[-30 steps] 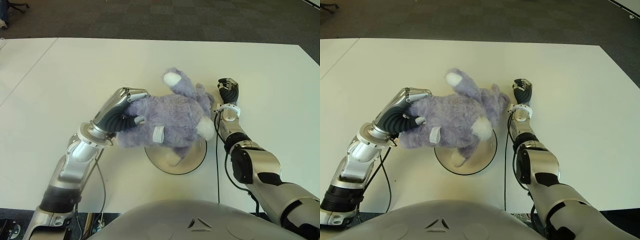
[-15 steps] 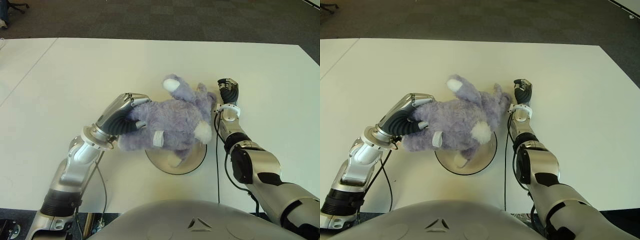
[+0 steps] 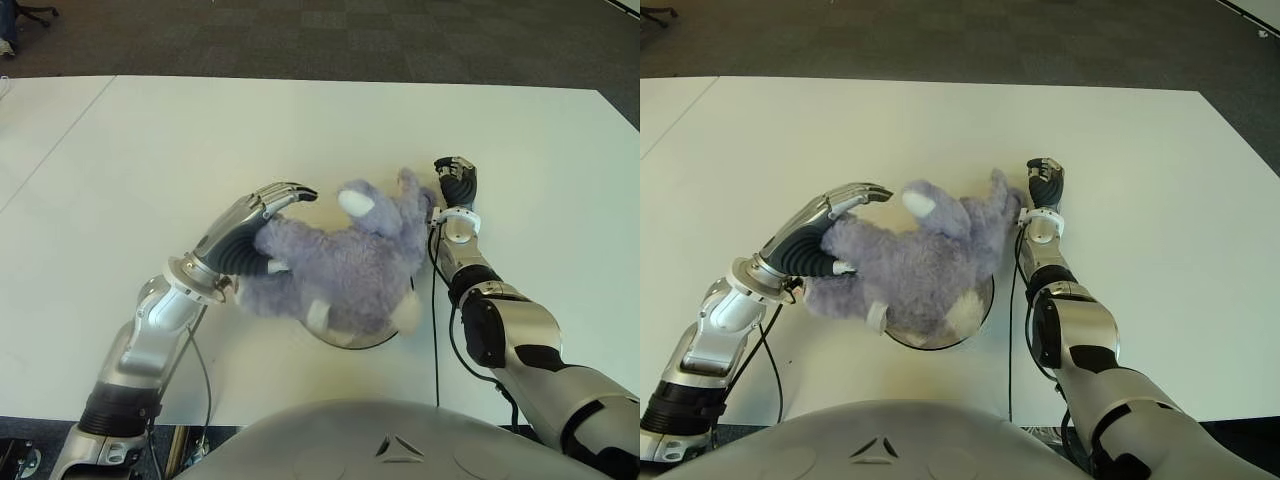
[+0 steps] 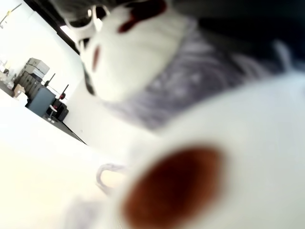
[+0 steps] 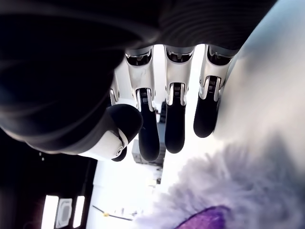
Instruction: Put the doll into the plate.
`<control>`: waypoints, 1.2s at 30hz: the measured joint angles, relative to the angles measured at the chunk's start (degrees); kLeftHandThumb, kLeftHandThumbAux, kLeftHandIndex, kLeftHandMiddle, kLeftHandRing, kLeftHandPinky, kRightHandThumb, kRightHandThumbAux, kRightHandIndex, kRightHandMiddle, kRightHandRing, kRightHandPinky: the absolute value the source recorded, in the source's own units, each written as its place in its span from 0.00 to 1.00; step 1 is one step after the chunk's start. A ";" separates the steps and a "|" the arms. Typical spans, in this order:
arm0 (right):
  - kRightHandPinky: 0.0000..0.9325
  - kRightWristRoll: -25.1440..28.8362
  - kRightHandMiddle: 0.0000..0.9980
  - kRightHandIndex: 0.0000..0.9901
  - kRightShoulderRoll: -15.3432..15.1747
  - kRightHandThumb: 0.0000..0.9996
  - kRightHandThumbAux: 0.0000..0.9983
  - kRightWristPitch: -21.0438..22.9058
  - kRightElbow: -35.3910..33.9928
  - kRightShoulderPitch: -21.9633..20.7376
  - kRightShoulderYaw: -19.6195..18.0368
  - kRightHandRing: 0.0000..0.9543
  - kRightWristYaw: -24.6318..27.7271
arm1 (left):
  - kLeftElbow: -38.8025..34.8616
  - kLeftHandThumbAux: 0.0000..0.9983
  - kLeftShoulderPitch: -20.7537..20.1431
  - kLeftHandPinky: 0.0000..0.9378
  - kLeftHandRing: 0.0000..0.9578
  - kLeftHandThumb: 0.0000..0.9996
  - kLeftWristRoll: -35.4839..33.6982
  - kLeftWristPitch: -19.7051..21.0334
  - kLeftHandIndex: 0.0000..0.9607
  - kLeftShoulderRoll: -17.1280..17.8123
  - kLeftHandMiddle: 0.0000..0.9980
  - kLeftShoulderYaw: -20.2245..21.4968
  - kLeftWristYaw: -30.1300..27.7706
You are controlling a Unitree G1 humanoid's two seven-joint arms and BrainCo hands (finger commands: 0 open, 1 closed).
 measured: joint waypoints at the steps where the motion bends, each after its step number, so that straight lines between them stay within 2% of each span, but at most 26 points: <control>1: 0.05 -0.03 0.47 0.42 0.00 0.84 0.69 0.01 0.00 0.00 0.02 0.32 0.00 | 0.24 0.41 -0.01 0.00 0.00 0.02 0.00 -0.07 0.00 0.09 0.00 0.00 -0.08; 13: 0.06 -0.22 0.46 0.42 -0.05 0.84 0.69 0.07 0.00 0.00 0.67 0.29 -0.10 | 0.99 0.36 -0.08 0.00 0.00 0.02 -0.01 -0.06 0.00 0.29 0.00 -0.02 -0.70; 36: 0.07 -0.22 0.47 0.42 -0.05 0.84 0.69 0.12 0.00 0.00 0.95 0.34 -0.19 | 0.66 0.31 -0.05 0.00 0.00 0.02 0.53 2.11 0.00 1.30 0.00 0.08 -2.29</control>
